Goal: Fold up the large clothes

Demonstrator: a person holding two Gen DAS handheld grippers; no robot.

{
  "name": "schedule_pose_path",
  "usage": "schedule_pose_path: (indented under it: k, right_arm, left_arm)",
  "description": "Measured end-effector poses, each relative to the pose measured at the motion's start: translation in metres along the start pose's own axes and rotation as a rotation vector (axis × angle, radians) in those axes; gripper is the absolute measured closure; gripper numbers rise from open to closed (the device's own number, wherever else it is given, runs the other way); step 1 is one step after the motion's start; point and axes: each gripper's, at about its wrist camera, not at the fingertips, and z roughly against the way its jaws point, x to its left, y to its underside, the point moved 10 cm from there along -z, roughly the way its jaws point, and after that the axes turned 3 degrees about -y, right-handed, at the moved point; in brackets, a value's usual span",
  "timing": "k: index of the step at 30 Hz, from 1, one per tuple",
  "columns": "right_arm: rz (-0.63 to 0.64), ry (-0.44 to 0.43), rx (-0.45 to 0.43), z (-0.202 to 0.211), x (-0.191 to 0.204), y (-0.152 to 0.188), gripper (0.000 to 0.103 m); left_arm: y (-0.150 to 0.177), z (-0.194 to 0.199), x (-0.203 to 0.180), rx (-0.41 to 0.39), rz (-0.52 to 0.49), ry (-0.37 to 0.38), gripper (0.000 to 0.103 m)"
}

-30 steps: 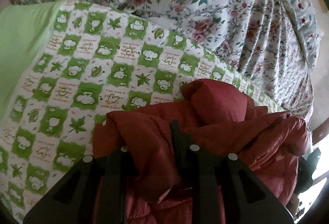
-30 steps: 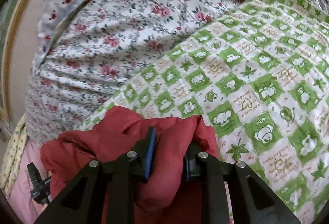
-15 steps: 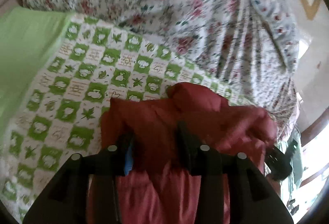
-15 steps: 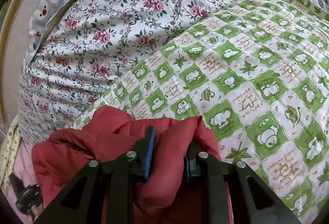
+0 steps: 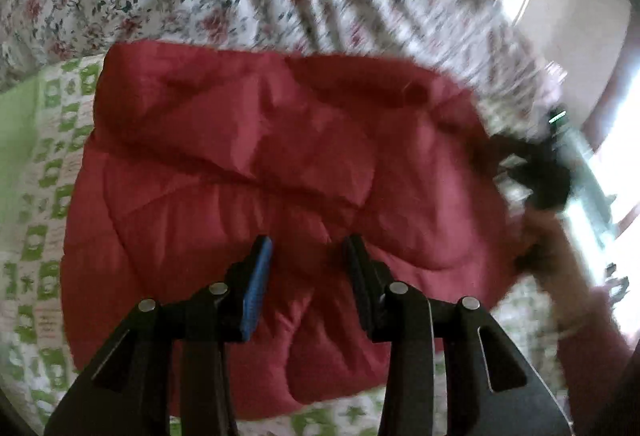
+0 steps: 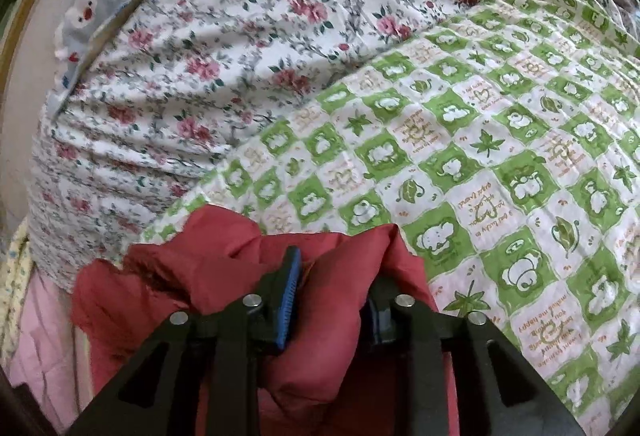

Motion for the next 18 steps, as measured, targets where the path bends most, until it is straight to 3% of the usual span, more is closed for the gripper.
schedule_pose_path:
  k: [2, 4, 8, 12, 14, 18]
  right_arm:
    - [0.015, -0.028, -0.029, 0.02, 0.012, -0.004, 0.059]
    - [0.057, -0.057, -0.079, 0.045, 0.027, -0.007, 0.04]
    - [0.252, -0.088, -0.17, 0.086, 0.071, 0.006, 0.032]
    - [0.549, -0.061, 0.015, 0.057, 0.113, 0.066, 0.033]
    - [0.66, 0.014, 0.083, 0.034, 0.116, 0.084, 0.033]
    - [0.633, 0.083, 0.152, 0.0, 0.094, 0.084, 0.033]
  left_arm:
    - [0.001, -0.014, 0.007, 0.012, 0.003, -0.039, 0.067]
    - [0.0, -0.023, 0.013, 0.01, 0.017, -0.054, 0.067]
    - [-0.006, -0.029, 0.02, -0.012, 0.055, -0.063, 0.067]
    - [-0.013, -0.027, 0.025, -0.017, 0.071, -0.097, 0.067]
    - [-0.019, -0.027, 0.036, -0.021, 0.081, -0.127, 0.067]
    - [-0.026, -0.039, 0.062, -0.006, 0.132, -0.146, 0.068]
